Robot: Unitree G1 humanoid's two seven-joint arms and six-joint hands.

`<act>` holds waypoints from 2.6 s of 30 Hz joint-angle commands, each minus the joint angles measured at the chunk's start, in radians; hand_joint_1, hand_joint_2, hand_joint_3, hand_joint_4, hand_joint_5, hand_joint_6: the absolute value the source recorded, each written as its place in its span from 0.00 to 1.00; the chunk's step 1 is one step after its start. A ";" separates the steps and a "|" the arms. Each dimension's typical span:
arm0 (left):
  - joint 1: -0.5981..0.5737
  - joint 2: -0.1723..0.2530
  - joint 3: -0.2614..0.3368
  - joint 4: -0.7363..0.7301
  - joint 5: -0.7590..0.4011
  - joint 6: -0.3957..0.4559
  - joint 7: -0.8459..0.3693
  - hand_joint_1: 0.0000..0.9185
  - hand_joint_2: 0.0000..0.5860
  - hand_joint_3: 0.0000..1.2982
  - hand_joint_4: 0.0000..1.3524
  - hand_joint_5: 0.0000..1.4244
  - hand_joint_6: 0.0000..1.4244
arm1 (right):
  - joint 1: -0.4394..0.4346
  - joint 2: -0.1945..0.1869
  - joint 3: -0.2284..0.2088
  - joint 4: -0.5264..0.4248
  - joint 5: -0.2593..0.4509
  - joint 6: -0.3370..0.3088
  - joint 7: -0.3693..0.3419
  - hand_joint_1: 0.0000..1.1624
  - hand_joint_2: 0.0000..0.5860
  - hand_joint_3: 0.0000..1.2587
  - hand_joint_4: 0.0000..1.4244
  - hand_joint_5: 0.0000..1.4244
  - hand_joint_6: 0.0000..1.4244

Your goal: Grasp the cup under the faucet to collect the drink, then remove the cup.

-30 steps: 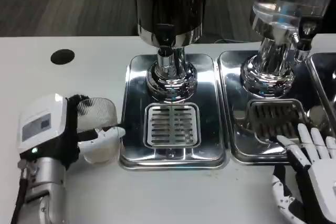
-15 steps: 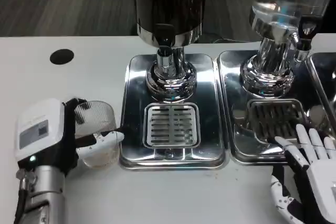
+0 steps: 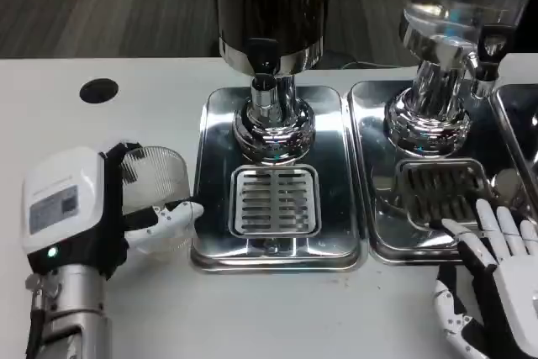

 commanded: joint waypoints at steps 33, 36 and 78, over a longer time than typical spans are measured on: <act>-0.348 -0.198 -0.199 0.346 0.117 -0.013 0.105 0.67 0.06 0.48 0.43 0.58 0.81 | 0.046 -0.006 -0.065 -0.048 0.025 -0.023 0.005 0.18 0.98 0.20 0.00 0.00 0.00; -0.370 -0.212 -0.209 0.399 0.106 -0.021 0.135 0.67 0.06 0.48 0.43 0.58 0.81 | 0.052 -0.006 -0.071 -0.054 0.025 -0.022 0.008 0.18 0.99 0.20 0.00 0.00 0.00; -0.251 -0.150 -0.208 0.293 0.100 -0.059 0.231 0.03 0.02 0.18 0.13 0.30 0.43 | 0.016 0.006 -0.070 -0.030 0.034 -0.026 0.011 0.17 0.98 0.20 0.00 0.00 0.00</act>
